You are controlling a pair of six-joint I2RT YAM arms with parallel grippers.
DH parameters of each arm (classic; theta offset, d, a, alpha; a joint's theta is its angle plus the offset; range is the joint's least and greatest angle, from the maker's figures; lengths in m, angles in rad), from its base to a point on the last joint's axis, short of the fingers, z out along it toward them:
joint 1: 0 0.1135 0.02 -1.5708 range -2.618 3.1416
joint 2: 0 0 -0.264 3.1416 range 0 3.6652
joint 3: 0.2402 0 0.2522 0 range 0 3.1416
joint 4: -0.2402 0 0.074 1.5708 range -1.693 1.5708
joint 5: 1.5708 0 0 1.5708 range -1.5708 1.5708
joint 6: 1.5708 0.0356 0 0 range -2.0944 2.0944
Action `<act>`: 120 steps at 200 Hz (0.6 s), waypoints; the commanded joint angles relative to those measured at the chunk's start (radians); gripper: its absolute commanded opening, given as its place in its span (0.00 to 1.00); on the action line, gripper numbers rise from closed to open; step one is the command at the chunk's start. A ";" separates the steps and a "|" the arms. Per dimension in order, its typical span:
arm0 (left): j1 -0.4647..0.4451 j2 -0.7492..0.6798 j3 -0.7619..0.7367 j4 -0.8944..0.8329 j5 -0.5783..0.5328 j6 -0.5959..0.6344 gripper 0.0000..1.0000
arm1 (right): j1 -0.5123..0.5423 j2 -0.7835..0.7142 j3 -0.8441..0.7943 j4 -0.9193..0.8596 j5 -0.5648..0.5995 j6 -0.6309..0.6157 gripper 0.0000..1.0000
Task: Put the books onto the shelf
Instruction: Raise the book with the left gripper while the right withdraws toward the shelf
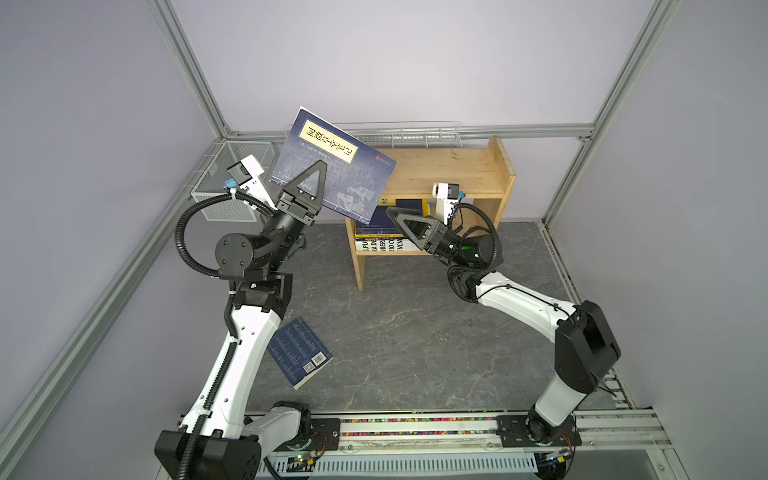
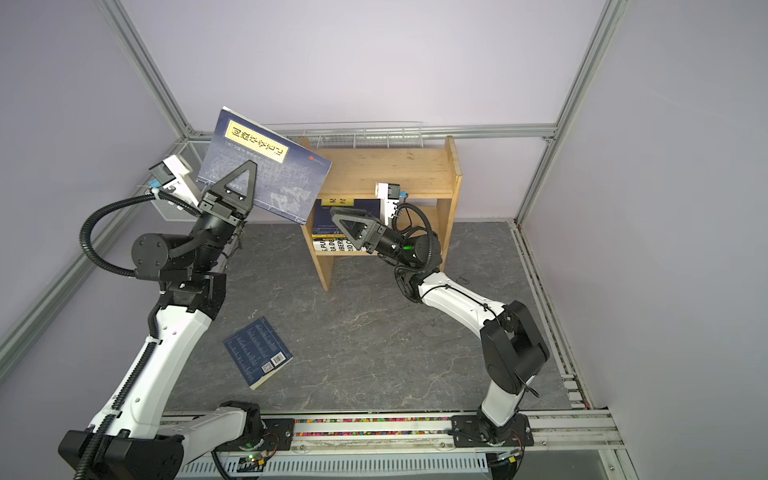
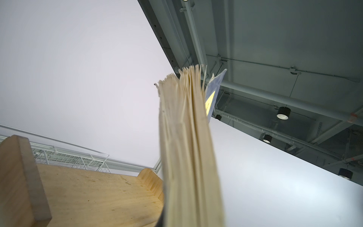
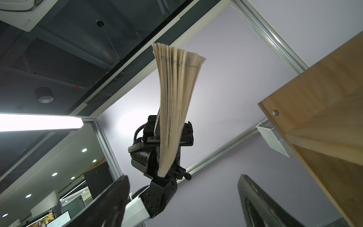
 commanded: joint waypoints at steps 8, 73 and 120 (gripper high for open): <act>-0.013 0.040 0.049 0.067 0.017 -0.028 0.00 | 0.022 -0.014 0.046 0.007 -0.032 0.015 0.93; -0.037 0.067 0.037 0.079 0.007 -0.060 0.00 | 0.076 0.046 0.167 -0.184 -0.010 -0.037 0.84; -0.038 0.065 0.028 0.073 0.007 -0.056 0.00 | 0.084 0.083 0.203 -0.205 0.015 -0.015 0.59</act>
